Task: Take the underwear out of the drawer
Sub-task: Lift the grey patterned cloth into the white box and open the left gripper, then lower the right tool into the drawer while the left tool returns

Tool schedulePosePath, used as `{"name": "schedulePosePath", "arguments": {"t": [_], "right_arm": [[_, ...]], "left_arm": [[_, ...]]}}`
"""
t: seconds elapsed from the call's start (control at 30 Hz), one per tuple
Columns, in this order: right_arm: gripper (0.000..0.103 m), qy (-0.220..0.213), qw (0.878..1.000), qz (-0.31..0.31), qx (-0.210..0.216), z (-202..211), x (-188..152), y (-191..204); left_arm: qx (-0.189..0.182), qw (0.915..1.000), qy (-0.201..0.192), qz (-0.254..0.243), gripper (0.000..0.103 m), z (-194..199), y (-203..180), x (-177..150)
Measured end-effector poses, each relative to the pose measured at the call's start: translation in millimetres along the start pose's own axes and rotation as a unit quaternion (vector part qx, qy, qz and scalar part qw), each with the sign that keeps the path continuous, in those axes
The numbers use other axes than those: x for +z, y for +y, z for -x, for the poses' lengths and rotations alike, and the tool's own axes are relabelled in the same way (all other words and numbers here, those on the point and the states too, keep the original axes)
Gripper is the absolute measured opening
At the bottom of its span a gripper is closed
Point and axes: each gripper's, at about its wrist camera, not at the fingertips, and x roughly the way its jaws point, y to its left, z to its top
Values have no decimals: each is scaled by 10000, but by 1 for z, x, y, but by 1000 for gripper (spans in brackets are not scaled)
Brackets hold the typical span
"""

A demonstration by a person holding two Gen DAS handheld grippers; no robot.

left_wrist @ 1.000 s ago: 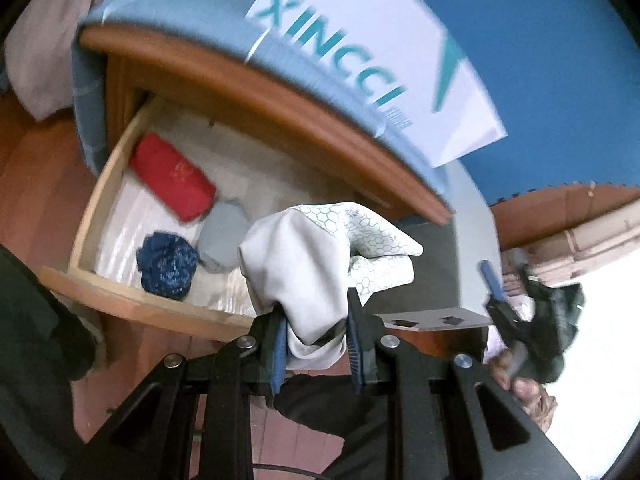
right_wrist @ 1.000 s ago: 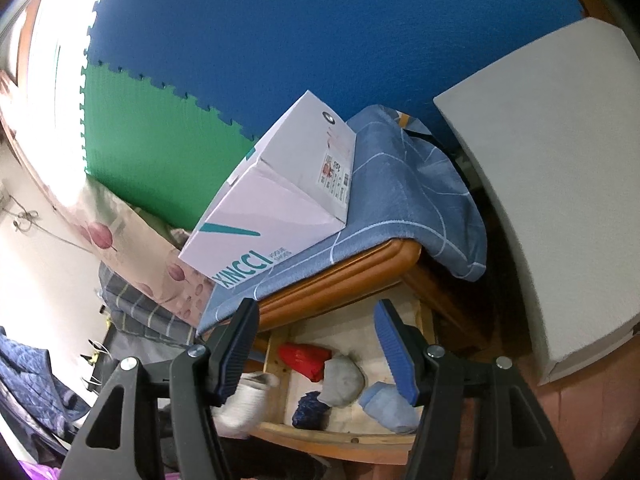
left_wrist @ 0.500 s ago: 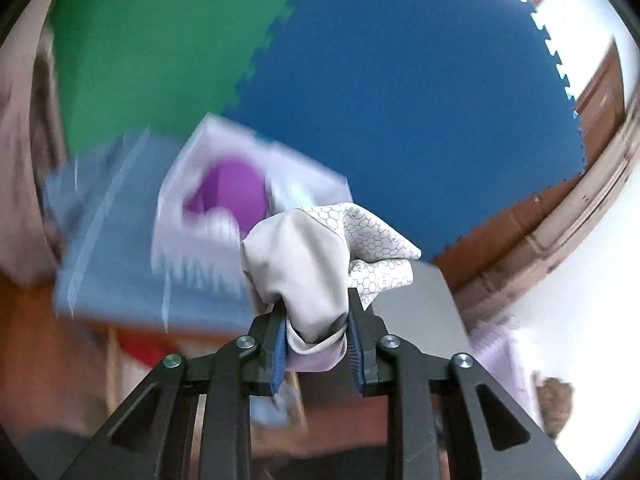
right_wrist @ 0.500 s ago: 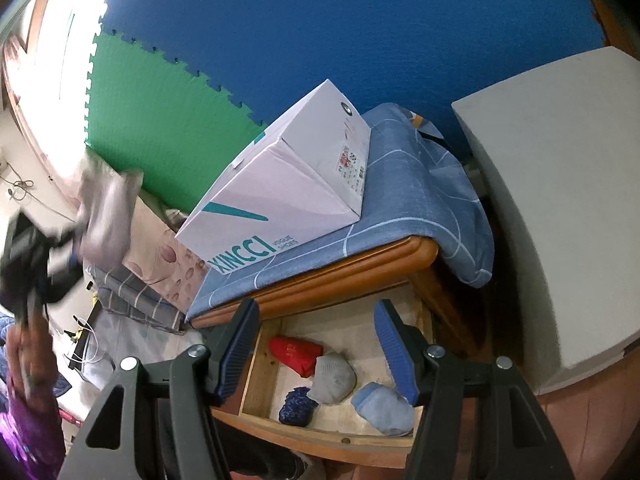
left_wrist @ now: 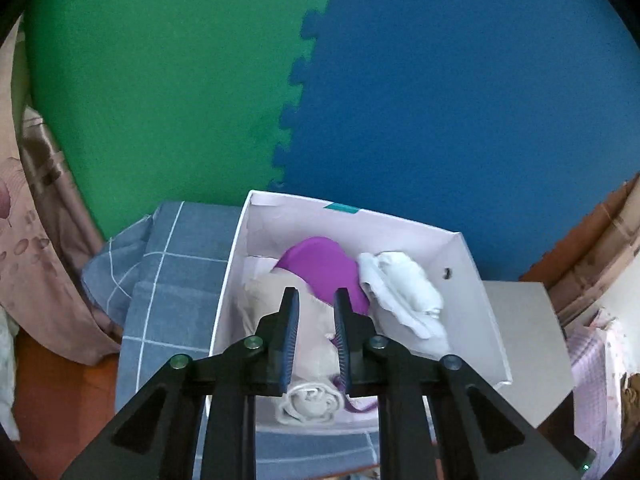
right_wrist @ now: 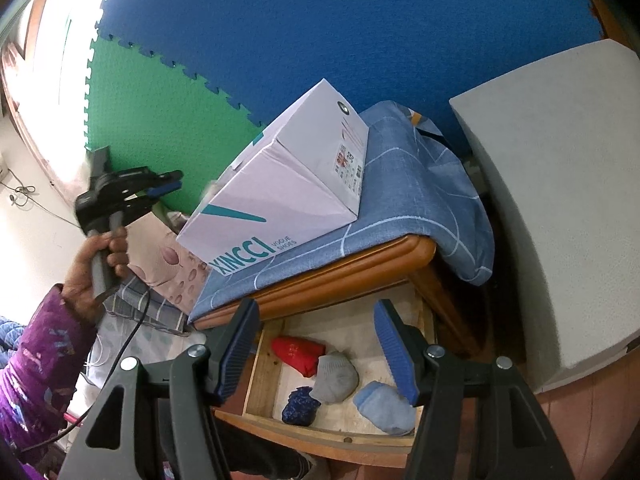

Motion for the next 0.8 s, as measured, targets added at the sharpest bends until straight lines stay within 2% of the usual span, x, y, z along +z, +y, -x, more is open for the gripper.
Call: {"name": "schedulePosePath", "arguments": {"t": [0.13, 0.2, 0.3, 0.47, 0.5, 0.53, 0.63, 0.7, 0.8], "right_arm": [[61, 19, 10000, -18, -14, -2, 1, -1], [61, 29, 10000, -47, -17, -3, 1, -1], [61, 72, 10000, -24, -60, -6, 1, 1], [61, 214, 9991, 211, -298, -13, -2, 9], [61, 256, 9987, 264, -348, -15, -3, 10], [61, 339, 9978, 362, -441, -19, -5, 13], [61, 600, 9941, 622, -659, -30, -9, 20], [61, 926, 9886, 858, -815, -44, -14, 27], [61, 1613, 9758, 1086, -999, -76, -23, 34]], "left_arm": [[-63, 10000, -5, -47, 14, -10, -1, -6], [-193, 9997, -121, -89, 19, -4, -4, -13], [-327, 9988, -346, -140, 31, 15, -9, -27], [-577, 9954, -765, -41, 61, 59, 5, -71], [-596, 9949, -816, -56, 63, 65, 9, -80], [-529, 9948, -866, -125, 68, 74, 16, -95], [-114, 9961, -826, -284, 91, 85, 33, -129], [5, 9964, -782, -329, 92, 88, 50, -152], [327, 9974, -466, -446, 93, 82, 73, -182]]}}
